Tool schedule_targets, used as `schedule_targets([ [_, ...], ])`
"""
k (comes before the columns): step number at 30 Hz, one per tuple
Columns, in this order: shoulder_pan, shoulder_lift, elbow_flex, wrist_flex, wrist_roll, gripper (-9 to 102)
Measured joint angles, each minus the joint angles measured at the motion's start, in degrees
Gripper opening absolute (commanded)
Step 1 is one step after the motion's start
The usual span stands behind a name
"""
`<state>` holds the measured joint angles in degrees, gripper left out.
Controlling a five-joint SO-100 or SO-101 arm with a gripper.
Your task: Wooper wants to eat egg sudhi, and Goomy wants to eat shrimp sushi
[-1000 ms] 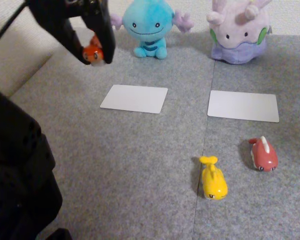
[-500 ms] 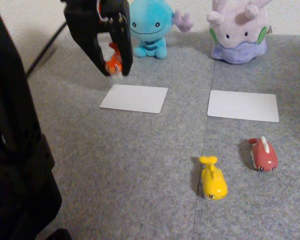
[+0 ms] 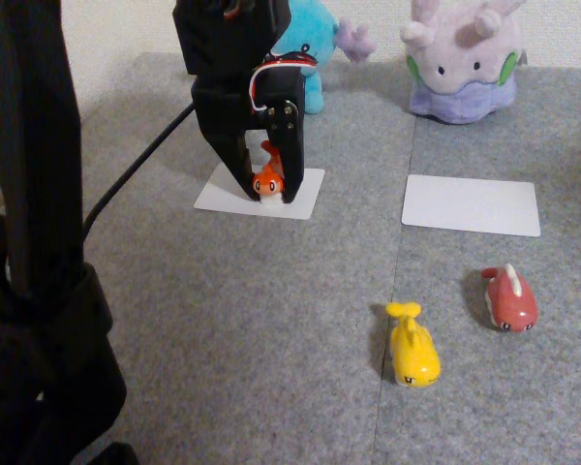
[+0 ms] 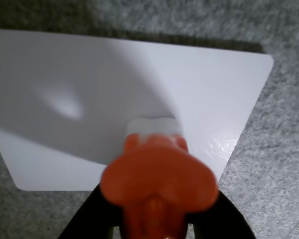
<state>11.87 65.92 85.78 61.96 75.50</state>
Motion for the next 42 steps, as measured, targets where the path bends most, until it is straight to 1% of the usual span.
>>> schedule_targets([
  [4, -0.97, -0.09, -0.09, 0.0, 0.0, 22],
  [9, -1.05, -0.09, -0.09, -0.09, -0.09, 36],
  [12, -1.58, -0.09, -0.09, -0.09, -0.09, 40],
  [15, -2.29, -0.09, -0.44, 0.44, -0.44, 41],
  [20, -6.42, 3.08, -0.62, 5.01, -0.44, 41],
  [29, -8.7, 26.02, -0.62, 18.63, -0.35, 40],
  [36, -8.09, 42.8, -0.62, 32.34, -4.92, 40],
  [39, -5.8, 49.22, -0.62, 33.84, -7.73, 40],
  [42, 0.18, 53.53, -0.26, 34.1, -11.34, 40],
])
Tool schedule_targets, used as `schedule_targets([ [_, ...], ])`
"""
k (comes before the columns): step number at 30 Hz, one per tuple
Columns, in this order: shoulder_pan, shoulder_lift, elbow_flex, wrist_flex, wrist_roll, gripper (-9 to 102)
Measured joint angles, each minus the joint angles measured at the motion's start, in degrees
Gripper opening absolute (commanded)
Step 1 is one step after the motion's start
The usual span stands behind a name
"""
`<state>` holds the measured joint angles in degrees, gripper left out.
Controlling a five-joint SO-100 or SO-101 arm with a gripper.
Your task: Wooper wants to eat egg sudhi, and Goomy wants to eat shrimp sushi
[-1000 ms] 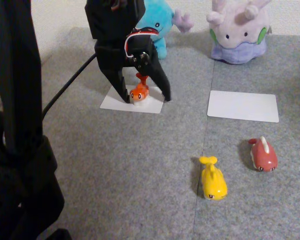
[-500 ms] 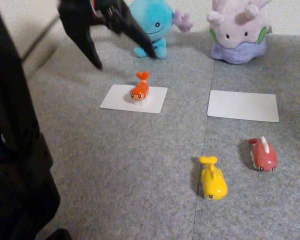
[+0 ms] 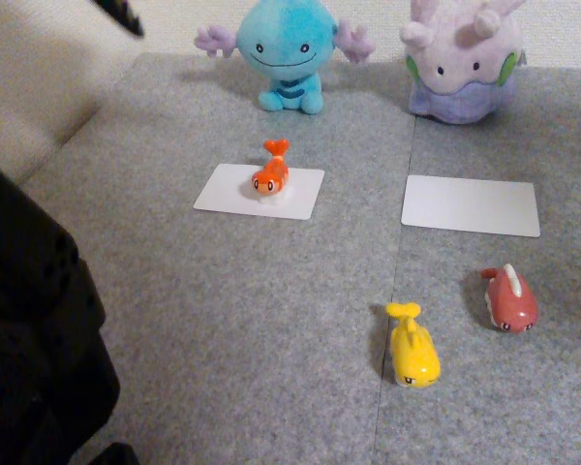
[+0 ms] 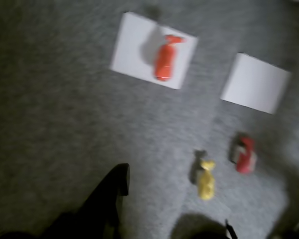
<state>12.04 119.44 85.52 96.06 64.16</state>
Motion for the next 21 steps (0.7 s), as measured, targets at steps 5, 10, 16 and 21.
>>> schedule_targets([
  [5, 12.74, 1.32, 5.62, 0.09, -10.46, 40],
  [10, 21.01, 1.32, 14.77, -0.26, -21.88, 40],
  [16, 29.36, 1.32, 26.46, -6.06, -32.96, 40],
  [21, 36.83, 1.32, 34.54, -12.66, -40.17, 40],
])
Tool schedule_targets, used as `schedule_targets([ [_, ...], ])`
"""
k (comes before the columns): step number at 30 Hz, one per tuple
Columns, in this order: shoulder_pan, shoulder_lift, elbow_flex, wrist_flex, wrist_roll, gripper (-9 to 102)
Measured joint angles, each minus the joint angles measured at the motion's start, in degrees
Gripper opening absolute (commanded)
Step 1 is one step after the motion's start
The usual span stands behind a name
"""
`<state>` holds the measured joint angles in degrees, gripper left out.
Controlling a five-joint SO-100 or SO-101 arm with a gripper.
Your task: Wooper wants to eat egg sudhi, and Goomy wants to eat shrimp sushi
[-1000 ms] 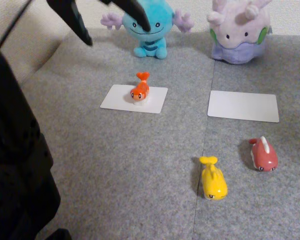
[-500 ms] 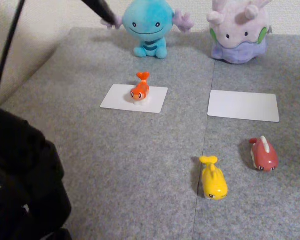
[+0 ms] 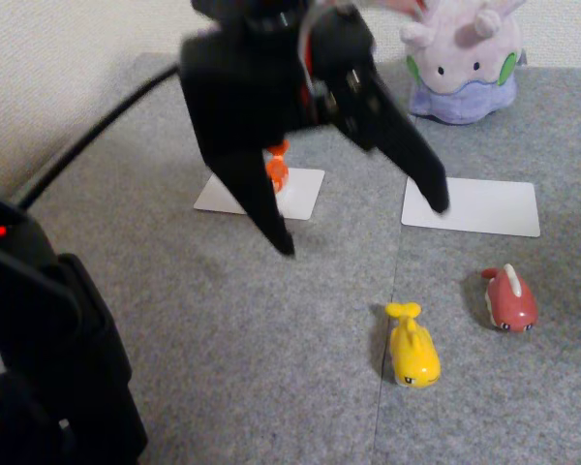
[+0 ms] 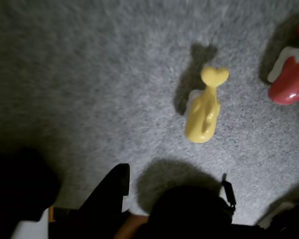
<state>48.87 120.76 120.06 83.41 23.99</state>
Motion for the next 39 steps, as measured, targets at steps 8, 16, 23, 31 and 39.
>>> schedule_targets([
  [8, 4.48, -7.03, 3.87, -3.6, -5.1, 40],
  [16, 6.06, -21.09, 3.96, -14.5, -4.75, 40],
  [23, 7.47, -23.03, 3.96, -19.16, -4.39, 35],
  [31, 7.38, -23.64, 3.96, -21.62, -4.31, 26],
  [39, 7.29, -29.09, 3.87, -26.19, -2.55, 26],
])
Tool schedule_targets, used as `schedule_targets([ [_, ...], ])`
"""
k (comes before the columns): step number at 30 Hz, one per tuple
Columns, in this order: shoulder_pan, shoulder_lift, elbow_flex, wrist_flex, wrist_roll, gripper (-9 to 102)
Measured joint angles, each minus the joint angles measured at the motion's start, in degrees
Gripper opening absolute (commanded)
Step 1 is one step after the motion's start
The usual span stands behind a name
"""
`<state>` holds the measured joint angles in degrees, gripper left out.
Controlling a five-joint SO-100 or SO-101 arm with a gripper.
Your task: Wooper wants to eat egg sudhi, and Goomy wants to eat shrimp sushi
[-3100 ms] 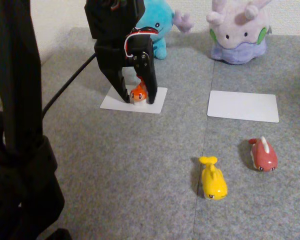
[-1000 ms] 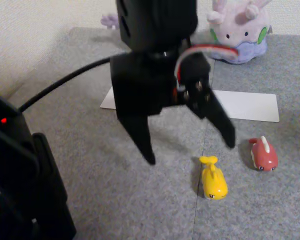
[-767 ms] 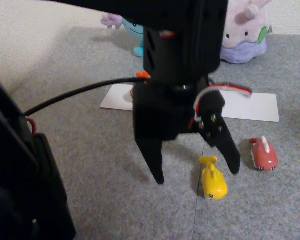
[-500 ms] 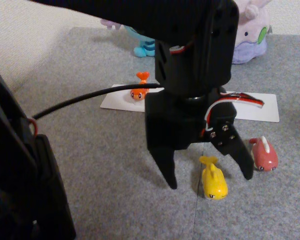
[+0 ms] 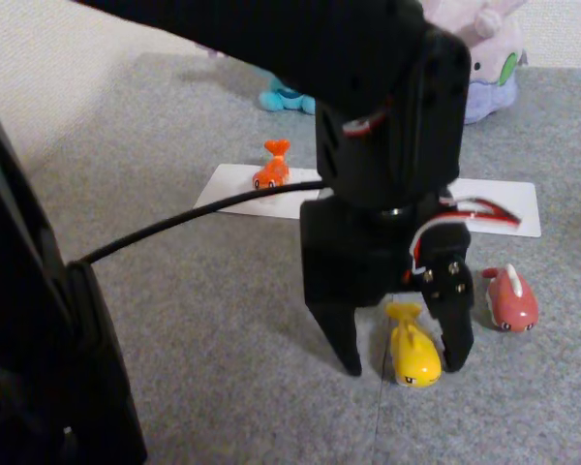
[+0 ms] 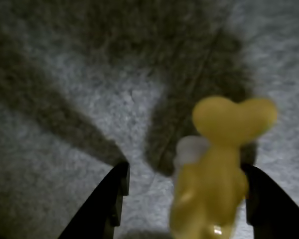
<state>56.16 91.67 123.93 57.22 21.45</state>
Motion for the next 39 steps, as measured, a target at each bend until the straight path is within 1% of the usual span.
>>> schedule_targets([
  [5, 0.0, -1.05, -0.18, -0.62, 0.0, 26],
  [11, 0.53, -1.41, -0.97, -2.11, 0.0, 9],
  [13, 0.35, -1.93, -1.49, -2.2, 0.26, 7],
  [20, 0.35, -1.76, -1.32, -1.67, 0.88, 6],
  [23, 0.35, 0.18, -0.18, -1.49, 2.72, 6],
  [27, -0.88, 5.27, 0.18, 2.46, 5.27, 6],
  [30, -3.43, 11.43, 0.18, 5.98, 8.09, 6],
  [33, -6.59, 17.84, 0.18, 7.12, 12.92, 6],
  [39, -16.79, 25.75, 0.18, 9.49, 23.64, 6],
])
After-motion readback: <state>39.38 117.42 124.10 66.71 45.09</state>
